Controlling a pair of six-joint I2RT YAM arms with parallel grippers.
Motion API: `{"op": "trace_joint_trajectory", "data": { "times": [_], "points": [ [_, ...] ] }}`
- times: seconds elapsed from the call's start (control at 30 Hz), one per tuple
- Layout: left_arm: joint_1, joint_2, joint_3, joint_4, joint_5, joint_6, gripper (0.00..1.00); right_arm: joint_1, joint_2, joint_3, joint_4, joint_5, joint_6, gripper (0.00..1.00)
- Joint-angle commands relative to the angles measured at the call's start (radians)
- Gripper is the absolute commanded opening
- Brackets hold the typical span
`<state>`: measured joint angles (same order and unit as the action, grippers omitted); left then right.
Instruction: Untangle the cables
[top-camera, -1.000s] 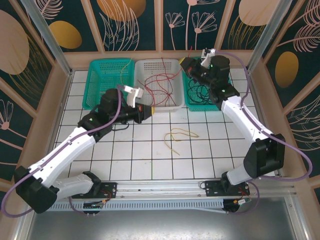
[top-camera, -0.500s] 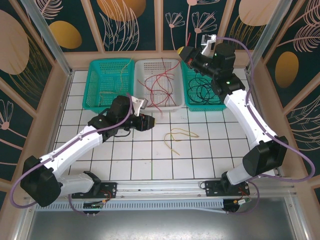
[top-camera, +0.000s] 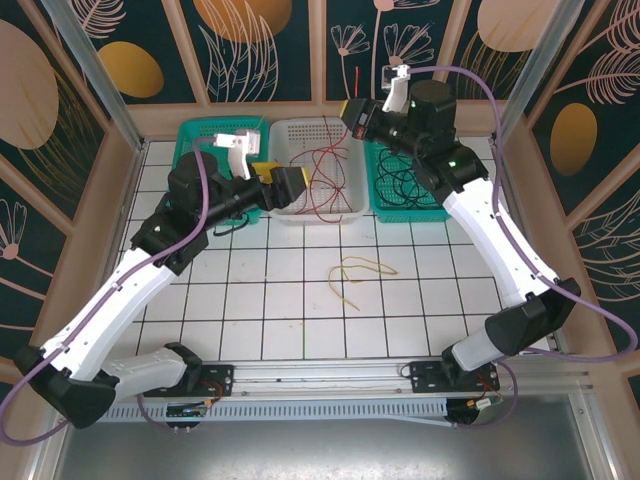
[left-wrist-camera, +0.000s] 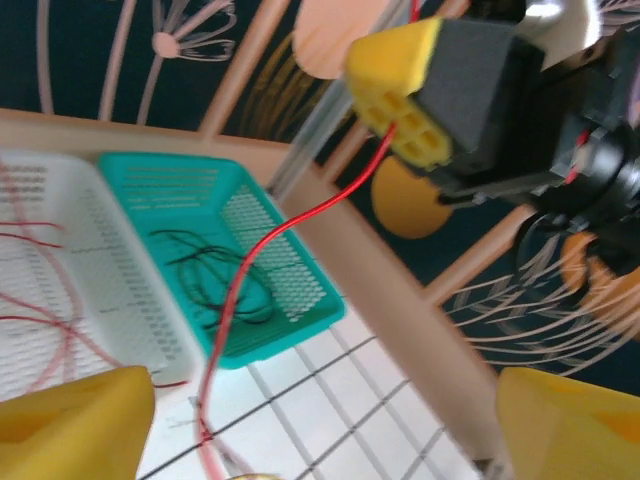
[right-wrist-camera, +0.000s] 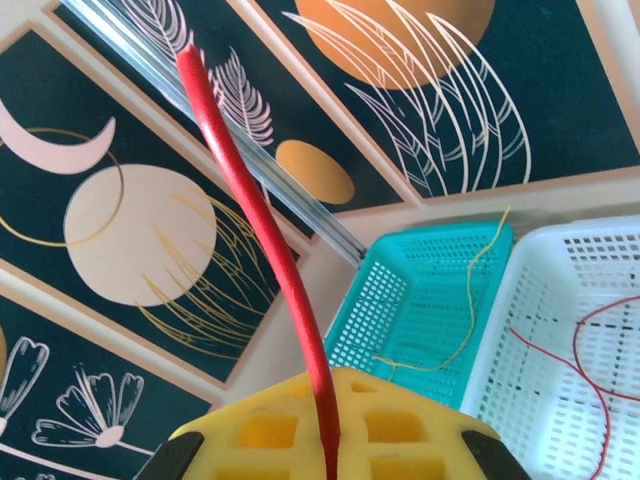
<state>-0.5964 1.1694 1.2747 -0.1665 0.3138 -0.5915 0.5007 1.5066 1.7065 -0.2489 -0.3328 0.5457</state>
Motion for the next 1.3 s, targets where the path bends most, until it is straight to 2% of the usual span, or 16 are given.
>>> {"op": "trace_joint_trajectory", "data": {
  "times": [0.0,0.1,0.2,0.4,0.47,0.53,0.63,0.67,0.77,1.27],
  "points": [
    [0.001,0.086,0.002,0.041,0.094,-0.061,0.81,0.019,-0.003,0.028,-0.007,0.044,-0.047,0.00],
    [0.002,0.105,-0.040,0.056,0.092,-0.062,0.76,0.022,-0.009,0.031,-0.002,0.044,-0.041,0.00],
    [0.003,0.090,-0.116,0.153,0.118,-0.094,0.73,0.022,-0.015,0.038,0.000,0.034,-0.037,0.00],
    [0.001,0.163,-0.086,0.177,0.171,-0.078,0.47,0.034,-0.012,0.045,0.001,0.012,-0.032,0.00],
    [0.001,0.189,-0.063,0.180,0.187,-0.068,0.42,0.039,-0.010,0.045,-0.003,0.008,-0.033,0.00],
    [0.002,0.205,-0.039,0.162,0.181,-0.039,0.44,0.041,-0.009,0.046,-0.009,0.005,-0.039,0.00],
    [0.001,0.220,0.000,0.091,0.130,0.031,0.65,0.041,-0.003,0.055,-0.025,-0.003,-0.052,0.00],
    [0.002,0.223,0.011,0.060,0.102,0.057,0.69,0.057,-0.001,0.061,-0.031,-0.001,-0.059,0.00],
    [0.002,0.215,0.020,0.017,0.049,0.116,0.71,0.063,0.005,0.074,-0.055,-0.007,-0.072,0.00],
    [0.001,0.220,0.103,-0.047,0.006,0.240,0.45,0.108,0.052,0.123,-0.131,-0.025,-0.125,0.00]
  ]
}}
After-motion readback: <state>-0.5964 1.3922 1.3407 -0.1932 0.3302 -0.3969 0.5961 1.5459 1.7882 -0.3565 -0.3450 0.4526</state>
